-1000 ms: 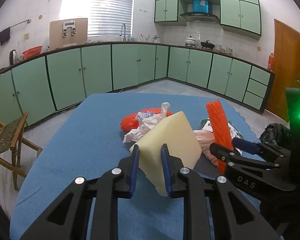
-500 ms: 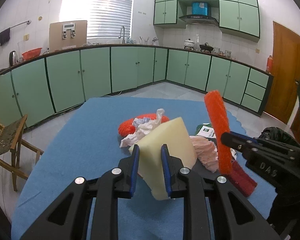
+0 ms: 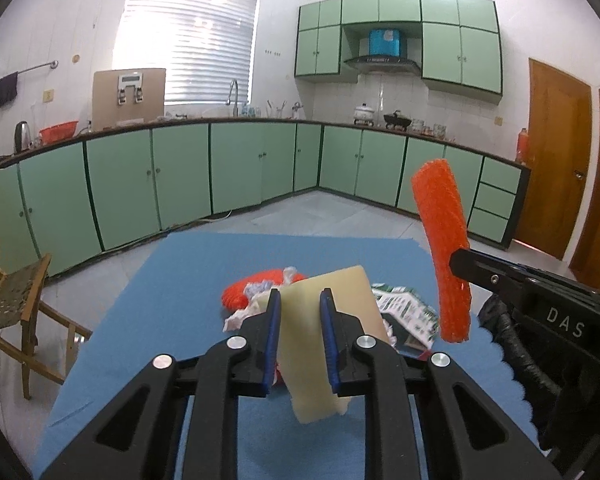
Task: Collect trash
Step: 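Drop the sponge from the left tool into the bin while the right drops the sleeve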
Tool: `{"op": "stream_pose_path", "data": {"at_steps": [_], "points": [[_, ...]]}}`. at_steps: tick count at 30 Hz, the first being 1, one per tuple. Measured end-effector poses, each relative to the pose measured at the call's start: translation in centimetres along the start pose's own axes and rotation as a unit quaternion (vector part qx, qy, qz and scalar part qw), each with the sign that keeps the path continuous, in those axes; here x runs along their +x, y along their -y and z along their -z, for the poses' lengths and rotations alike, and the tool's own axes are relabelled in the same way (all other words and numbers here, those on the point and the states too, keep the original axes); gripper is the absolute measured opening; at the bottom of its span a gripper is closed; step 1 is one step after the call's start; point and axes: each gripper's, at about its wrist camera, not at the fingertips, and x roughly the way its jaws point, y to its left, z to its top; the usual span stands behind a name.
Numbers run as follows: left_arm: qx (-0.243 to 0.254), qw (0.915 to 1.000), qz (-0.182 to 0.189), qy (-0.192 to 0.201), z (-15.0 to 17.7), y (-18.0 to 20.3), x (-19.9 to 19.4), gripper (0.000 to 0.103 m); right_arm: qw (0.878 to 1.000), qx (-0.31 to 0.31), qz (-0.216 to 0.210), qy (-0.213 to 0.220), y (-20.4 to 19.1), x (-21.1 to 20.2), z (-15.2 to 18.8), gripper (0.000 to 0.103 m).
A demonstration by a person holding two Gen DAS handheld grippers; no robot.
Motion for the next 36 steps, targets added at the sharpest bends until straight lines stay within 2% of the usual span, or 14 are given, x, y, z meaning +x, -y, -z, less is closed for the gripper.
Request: {"op": "stream_pose_path", "data": {"at_steps": [4,8,11,14,17,20,26,36], "points": [[0.006,0.9998,0.013,0.011,-0.6,1.0,-1.1,0.017,1.000,-0.003,0.007,0.015,0.1,-2.1,-0.5,0.009],[0.015,0.9994,0.031,0.006,-0.5,2.4,-1.4,0.016,1.000,-0.003,0.019,0.019,0.6,-3.8,-0.2,0.009],[0.028,0.9988,0.038,-0.014,0.8,3.4,-0.7,0.015,1.000,0.004,0.029,0.008,1.3,-4.2,0.9,0.009],[0.029,0.9973,0.043,-0.052,2.9,3.9,0.4,0.014,0.999,0.010,0.037,-0.009,1.8,-4.2,2.3,0.009],[0.029,0.9965,0.045,-0.064,4.0,4.2,0.3,0.014,0.999,0.014,0.045,-0.025,2.2,-4.2,3.8,0.009],[0.034,0.9962,0.056,-0.057,3.5,4.8,-0.1,0.014,0.998,0.020,0.053,-0.029,2.7,-4.7,4.5,0.009],[0.036,0.9954,0.083,-0.030,1.4,6.7,-0.9,0.014,0.997,0.028,0.071,-0.004,4.4,-7.0,3.5,0.009],[0.052,0.9880,0.145,0.001,-2.0,13.5,0.0,0.013,0.990,0.046,0.133,0.024,10.2,-12.2,2.5,0.009]]}}
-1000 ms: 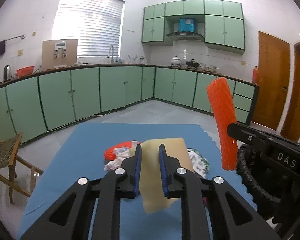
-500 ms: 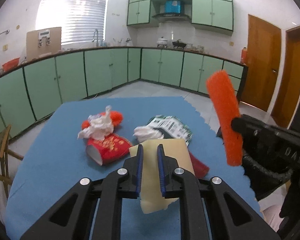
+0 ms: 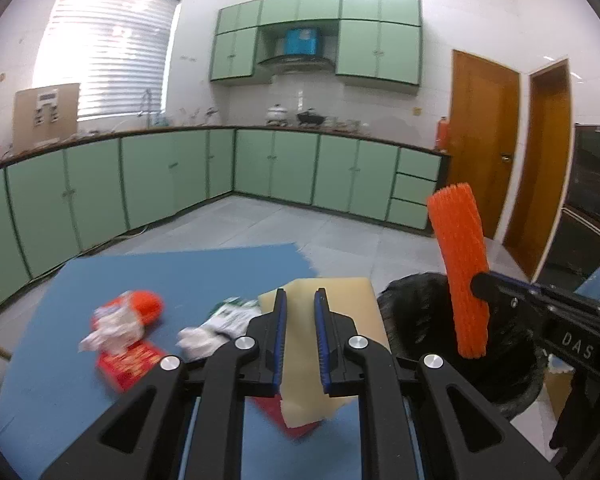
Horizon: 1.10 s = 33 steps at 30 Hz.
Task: Collect trash
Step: 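Drop the sponge from the left tool into the bin while the right drops the sleeve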
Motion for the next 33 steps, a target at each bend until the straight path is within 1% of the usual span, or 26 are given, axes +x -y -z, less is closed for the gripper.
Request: {"op": "stream_pose_path", "data": {"at_steps": [5,11,16,19,25,26,27,28,29,30,31,32,33], "points": [[0.017,0.9991,0.039,0.006,-1.3,4.6,2.2,0.013,0.999,0.014,0.035,0.011,3.9,-1.7,-0.2,0.009],[0.033,0.9966,0.076,-0.005,-1.7,9.8,5.1,0.013,0.996,0.039,0.074,0.013,9.1,-2.7,0.6,0.009],[0.050,0.9943,0.092,-0.020,-1.2,13.2,7.5,0.013,0.993,0.060,0.101,0.005,13.0,-2.6,2.1,0.009],[0.049,0.9935,0.096,-0.036,-0.5,14.3,8.8,0.013,0.991,0.071,0.113,-0.006,15.0,-2.3,3.2,0.009],[0.061,0.9912,0.102,-0.058,0.3,16.1,10.9,0.014,0.988,0.082,0.131,-0.022,17.2,-1.3,4.8,0.009],[0.063,0.9903,0.107,-0.062,0.4,16.4,11.3,0.014,0.987,0.084,0.134,-0.025,17.4,-1.2,5.0,0.012],[0.065,0.9895,0.111,-0.065,0.5,16.4,11.5,0.015,0.986,0.086,0.139,-0.027,17.6,-1.1,5.2,0.013],[0.066,0.9886,0.117,-0.068,0.5,16.6,11.7,0.017,0.985,0.089,0.143,-0.030,17.8,-1.0,5.3,0.016],[0.064,0.9876,0.124,-0.072,0.5,16.7,11.9,0.017,0.984,0.094,0.148,-0.032,18.2,-0.9,5.6,0.026],[0.062,0.9869,0.128,-0.075,0.4,16.5,12.1,0.022,0.983,0.099,0.151,-0.032,18.6,-0.9,5.5,0.031],[0.061,0.9868,0.129,-0.076,0.4,16.3,12.1,0.034,0.982,0.103,0.155,-0.032,18.8,-1.0,5.7,0.042],[0.059,0.9872,0.129,-0.074,0.3,16.0,11.8,0.040,0.981,0.105,0.159,-0.031,18.9,-1.0,5.9,0.049],[0.056,0.9881,0.125,-0.070,0.3,15.5,11.6,0.046,0.981,0.106,0.162,-0.031,18.9,-1.1,5.9,0.053]]}}
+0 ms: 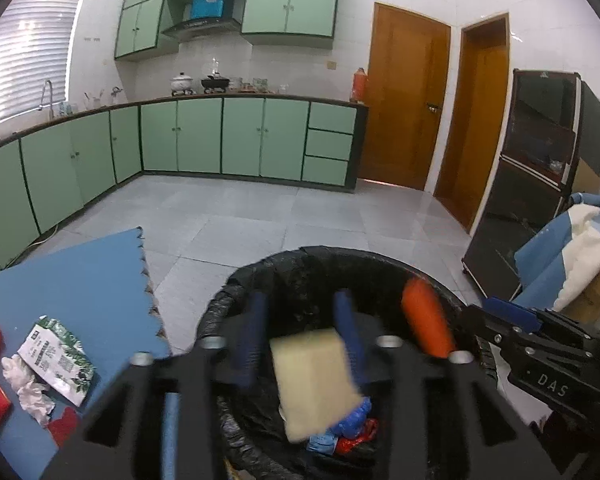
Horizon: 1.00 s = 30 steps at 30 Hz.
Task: Collect trash
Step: 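Drop the sponge from the left tool into the bin while the right drops the sleeve, then move both open tools back over the trash on the mat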
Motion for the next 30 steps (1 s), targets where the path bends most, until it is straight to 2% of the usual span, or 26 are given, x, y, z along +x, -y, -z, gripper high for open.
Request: {"op": "stream_pose_path", "data": {"at_steps": [2,5,7,13,17,24,30], "points": [[-0.004,1.0000,-0.002,0.000,0.3,-0.5,-0.4,0.048,1.000,0.002,0.011,0.002,0.0,-0.2,0.3,0.070],[-0.006,0.9997,-0.023,0.005,0.5,-1.9,-1.8,0.060,1.000,0.007,0.023,0.009,-0.8,-0.9,0.5,0.091],[-0.013,0.9991,-0.040,0.006,0.9,-3.3,-2.9,0.069,1.000,0.009,0.023,0.013,-1.5,-1.2,0.2,0.093],[-0.050,0.9953,-0.082,0.010,2.1,-8.4,-7.3,0.080,1.000,0.005,-0.012,0.015,-5.8,-2.2,0.2,0.095],[-0.058,0.9908,-0.121,0.018,3.4,-11.5,-10.5,0.082,0.999,-0.024,-0.041,0.016,-10.2,-2.5,0.9,0.095],[-0.067,0.9770,-0.202,0.014,6.7,-17.6,-15.6,0.083,0.994,-0.060,-0.091,0.002,-18.1,-1.4,2.3,0.095],[-0.101,0.9647,-0.243,0.007,9.3,-22.0,-18.4,0.083,0.987,-0.100,-0.125,-0.024,-24.2,0.1,3.9,0.095]]}}
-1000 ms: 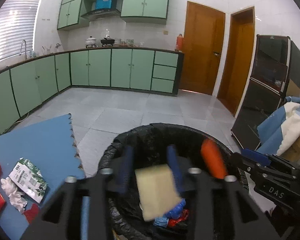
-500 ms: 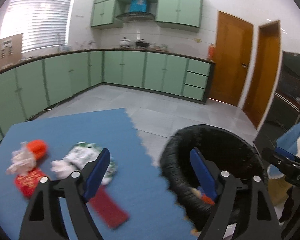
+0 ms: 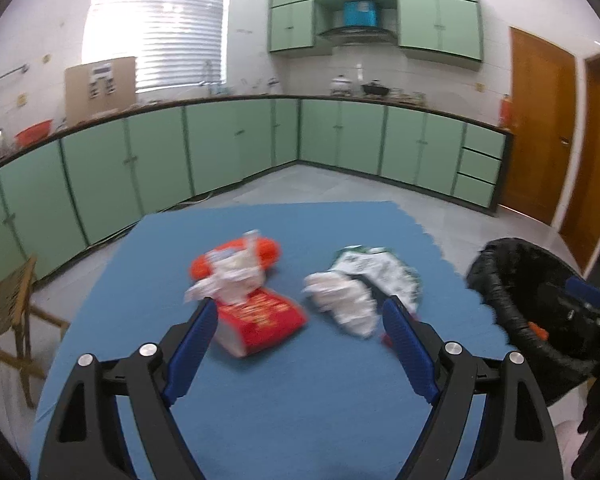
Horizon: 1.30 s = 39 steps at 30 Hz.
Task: Collect trash
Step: 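Move both open tools back over the trash on the mat, then grasp the red scouring pad with the right tool and lift it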
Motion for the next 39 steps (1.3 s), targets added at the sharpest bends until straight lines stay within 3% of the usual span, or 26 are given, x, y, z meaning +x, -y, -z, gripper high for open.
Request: {"op": "stream_pose_path", "data": {"at_steps": [8,18,23,31,35,39], "points": [[-0.018,0.9993,-0.026,-0.019,1.6,-3.1,1.1,0.083,0.999,-0.041,-0.012,-0.025,-4.7,3.6,1.5,0.095],[-0.022,0.9977,-0.037,-0.052,3.4,-4.1,3.6,0.083,0.996,-0.053,-0.010,-0.076,-5.5,7.9,2.5,0.095],[-0.021,0.9971,-0.039,-0.063,3.7,-4.1,4.5,0.083,0.993,-0.058,-0.018,-0.097,-5.7,9.1,2.8,0.083],[-0.018,0.9964,-0.037,-0.074,4.1,-4.0,5.3,0.083,0.990,-0.056,-0.020,-0.131,-5.5,10.7,3.4,0.073],[-0.016,0.9963,-0.036,-0.076,4.0,-4.0,5.4,0.083,0.988,-0.052,-0.024,-0.144,-5.1,11.1,3.6,0.052],[-0.016,0.9963,-0.036,-0.076,3.9,-3.9,5.5,0.083,0.988,-0.059,-0.027,-0.141,-5.1,10.9,3.6,0.046]]}}
